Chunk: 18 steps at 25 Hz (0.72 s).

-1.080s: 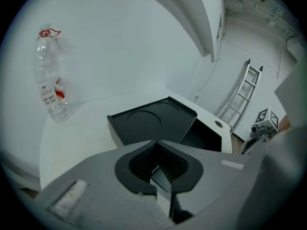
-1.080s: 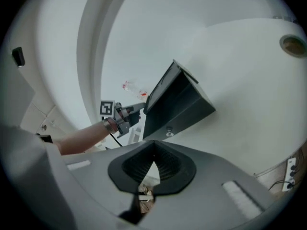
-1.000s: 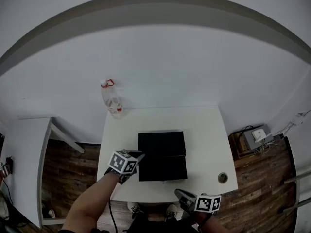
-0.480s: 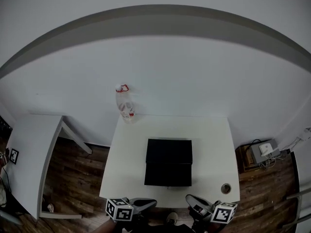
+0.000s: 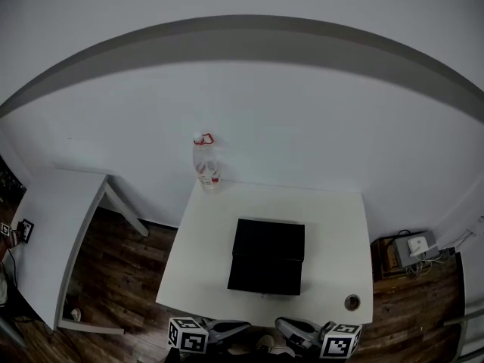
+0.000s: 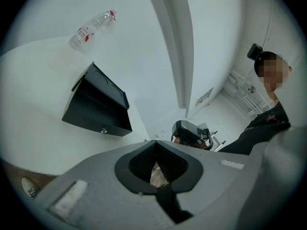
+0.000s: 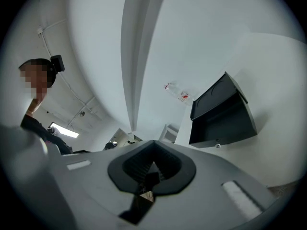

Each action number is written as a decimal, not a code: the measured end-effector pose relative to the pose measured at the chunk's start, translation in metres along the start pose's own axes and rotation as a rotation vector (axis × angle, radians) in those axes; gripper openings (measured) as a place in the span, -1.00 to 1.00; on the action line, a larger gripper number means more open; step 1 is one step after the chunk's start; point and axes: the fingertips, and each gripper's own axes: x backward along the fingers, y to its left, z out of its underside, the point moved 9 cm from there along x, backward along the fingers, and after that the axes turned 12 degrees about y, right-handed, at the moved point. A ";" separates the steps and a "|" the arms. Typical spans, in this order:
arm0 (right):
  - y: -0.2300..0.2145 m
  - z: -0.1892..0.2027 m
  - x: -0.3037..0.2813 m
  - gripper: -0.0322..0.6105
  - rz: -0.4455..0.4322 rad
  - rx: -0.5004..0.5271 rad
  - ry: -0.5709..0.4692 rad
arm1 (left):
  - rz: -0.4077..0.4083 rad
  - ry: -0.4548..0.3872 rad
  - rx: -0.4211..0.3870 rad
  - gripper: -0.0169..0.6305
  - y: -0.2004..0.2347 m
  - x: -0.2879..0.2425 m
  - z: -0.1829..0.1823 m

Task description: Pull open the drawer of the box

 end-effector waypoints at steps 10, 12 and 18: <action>0.000 0.002 -0.001 -0.89 -0.024 0.011 0.010 | 0.021 -0.039 0.052 -0.93 -0.002 0.004 -0.005; 0.000 0.003 -0.001 -0.89 -0.025 0.015 0.008 | 0.022 -0.041 0.054 -0.93 -0.002 0.004 -0.008; 0.002 0.004 0.001 -0.89 -0.025 0.016 -0.005 | 0.027 -0.024 0.051 -0.93 -0.004 0.000 -0.010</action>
